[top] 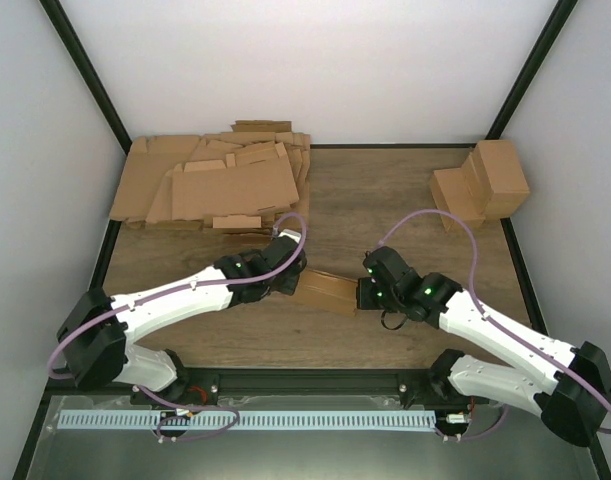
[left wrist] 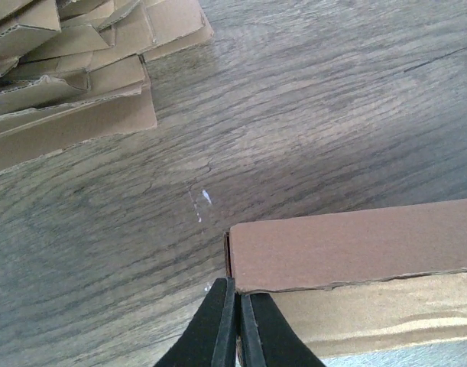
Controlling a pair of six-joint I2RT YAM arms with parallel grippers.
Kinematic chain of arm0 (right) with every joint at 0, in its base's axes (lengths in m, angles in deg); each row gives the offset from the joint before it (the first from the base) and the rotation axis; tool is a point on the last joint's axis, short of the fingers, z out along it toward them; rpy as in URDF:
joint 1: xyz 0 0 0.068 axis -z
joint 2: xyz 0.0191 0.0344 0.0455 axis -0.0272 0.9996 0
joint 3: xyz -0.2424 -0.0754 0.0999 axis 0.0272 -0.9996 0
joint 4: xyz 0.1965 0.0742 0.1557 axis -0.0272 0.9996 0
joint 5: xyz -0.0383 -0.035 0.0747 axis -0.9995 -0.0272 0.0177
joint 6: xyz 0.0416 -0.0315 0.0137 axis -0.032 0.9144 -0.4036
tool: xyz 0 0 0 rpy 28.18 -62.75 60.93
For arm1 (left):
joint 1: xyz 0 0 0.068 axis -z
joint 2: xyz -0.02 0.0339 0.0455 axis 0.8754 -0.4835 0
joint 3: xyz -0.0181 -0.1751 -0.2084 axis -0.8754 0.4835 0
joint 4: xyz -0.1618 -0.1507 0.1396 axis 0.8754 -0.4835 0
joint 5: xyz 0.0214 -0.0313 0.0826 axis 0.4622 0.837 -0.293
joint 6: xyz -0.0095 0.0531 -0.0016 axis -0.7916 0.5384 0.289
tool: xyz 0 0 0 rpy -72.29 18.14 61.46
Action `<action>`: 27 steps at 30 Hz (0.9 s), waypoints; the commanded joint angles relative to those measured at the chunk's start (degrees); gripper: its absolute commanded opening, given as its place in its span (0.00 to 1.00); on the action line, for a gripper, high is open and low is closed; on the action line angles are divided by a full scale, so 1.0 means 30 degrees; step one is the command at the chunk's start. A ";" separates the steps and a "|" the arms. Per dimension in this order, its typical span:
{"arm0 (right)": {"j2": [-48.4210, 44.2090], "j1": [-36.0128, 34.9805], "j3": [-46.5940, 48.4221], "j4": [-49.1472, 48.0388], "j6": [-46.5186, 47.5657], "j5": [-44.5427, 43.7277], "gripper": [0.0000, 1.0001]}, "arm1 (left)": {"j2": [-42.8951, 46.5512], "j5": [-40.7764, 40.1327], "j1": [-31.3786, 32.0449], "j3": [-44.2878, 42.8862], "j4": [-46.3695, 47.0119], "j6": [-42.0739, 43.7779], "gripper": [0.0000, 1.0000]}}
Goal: Fold the paper box
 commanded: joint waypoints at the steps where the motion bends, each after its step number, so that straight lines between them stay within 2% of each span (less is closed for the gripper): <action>1: 0.0078 -0.0158 0.0622 0.0007 -0.0088 0.0053 0.01 | -0.0387 0.0431 0.0004 -0.0066 -0.0182 0.0117 0.04; 14: -0.0074 -0.0246 -0.1311 -0.0427 -0.1247 0.1515 0.01 | 0.0124 0.1695 0.0276 0.2478 0.0819 -0.1149 0.04; 21: -0.0491 -0.0261 -0.1777 -0.0547 -0.1541 0.1491 0.02 | 0.0218 0.1637 0.0355 0.2451 0.0856 -0.1406 0.04; 22: -0.0721 -0.0262 -0.1609 -0.0563 -0.1507 0.1477 0.05 | 0.0270 0.1536 0.0337 0.2354 0.0743 -0.1457 0.04; 24: -0.1191 -0.0253 -0.1135 -0.0403 -0.1424 0.1301 0.18 | 0.0426 0.1215 0.0331 0.1830 0.0308 -0.1581 0.07; 27: -0.1554 -0.0246 -0.0183 0.0282 -0.1211 0.0758 0.29 | 0.0893 0.1002 0.0314 0.0964 -0.0398 -0.1533 0.24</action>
